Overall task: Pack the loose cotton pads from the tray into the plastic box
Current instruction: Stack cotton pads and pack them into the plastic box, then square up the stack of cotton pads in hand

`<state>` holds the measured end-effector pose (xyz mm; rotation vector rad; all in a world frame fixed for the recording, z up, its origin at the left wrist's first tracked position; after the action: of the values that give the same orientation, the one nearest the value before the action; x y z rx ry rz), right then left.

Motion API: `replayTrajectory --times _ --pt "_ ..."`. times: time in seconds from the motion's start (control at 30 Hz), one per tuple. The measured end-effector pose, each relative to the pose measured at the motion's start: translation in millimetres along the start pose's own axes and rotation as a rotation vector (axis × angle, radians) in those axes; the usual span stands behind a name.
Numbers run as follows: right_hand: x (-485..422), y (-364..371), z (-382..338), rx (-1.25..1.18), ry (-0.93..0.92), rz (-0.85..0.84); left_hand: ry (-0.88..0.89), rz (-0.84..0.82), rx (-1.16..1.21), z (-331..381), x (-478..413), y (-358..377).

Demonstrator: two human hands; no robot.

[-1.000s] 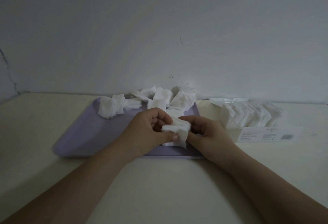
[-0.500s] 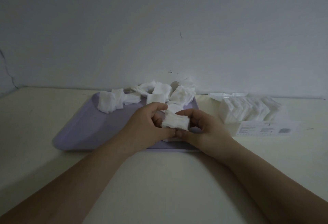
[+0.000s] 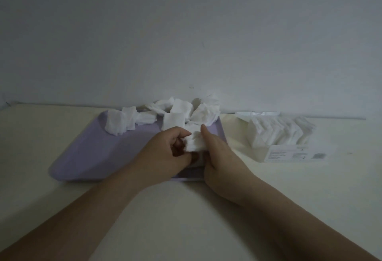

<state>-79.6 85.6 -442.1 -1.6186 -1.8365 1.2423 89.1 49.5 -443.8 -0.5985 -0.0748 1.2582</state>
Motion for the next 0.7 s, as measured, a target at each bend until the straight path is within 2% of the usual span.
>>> replayTrajectory --times 0.1,0.2,0.27,0.33,0.47,0.6,0.7 --pt "-3 -8 -3 -0.167 0.056 0.055 0.037 0.092 -0.052 3 -2 -1" --pt "-8 -35 0 -0.338 0.098 0.192 0.074 0.171 -0.031 21 -7 -1" --pt "-10 -54 4 -0.451 0.146 0.232 0.072 0.152 0.044 38 -10 3" --pt "-11 -70 7 -0.538 0.197 0.191 0.072 0.130 0.131 48 -16 11" --pt "-9 -104 19 -0.579 0.271 0.171 0.012 0.114 0.268 75 -39 34" --pt "2 -145 49 -0.569 0.303 0.244 -0.010 0.031 0.392 106 -62 71" --pt "17 -165 82 -0.600 0.344 0.410 -0.039 -0.006 0.362 117 -77 105"
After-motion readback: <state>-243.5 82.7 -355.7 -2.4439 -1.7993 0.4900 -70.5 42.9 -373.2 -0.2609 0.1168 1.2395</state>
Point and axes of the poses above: each hand's wrist, its own x-axis away from the middle knuckle, its own y-axis out of the palm, z = x × y, the point moved 2 cm from there along -x, towards the middle knuckle, and after that the axes turned 2 degrees about y, right-handed, at the moved point
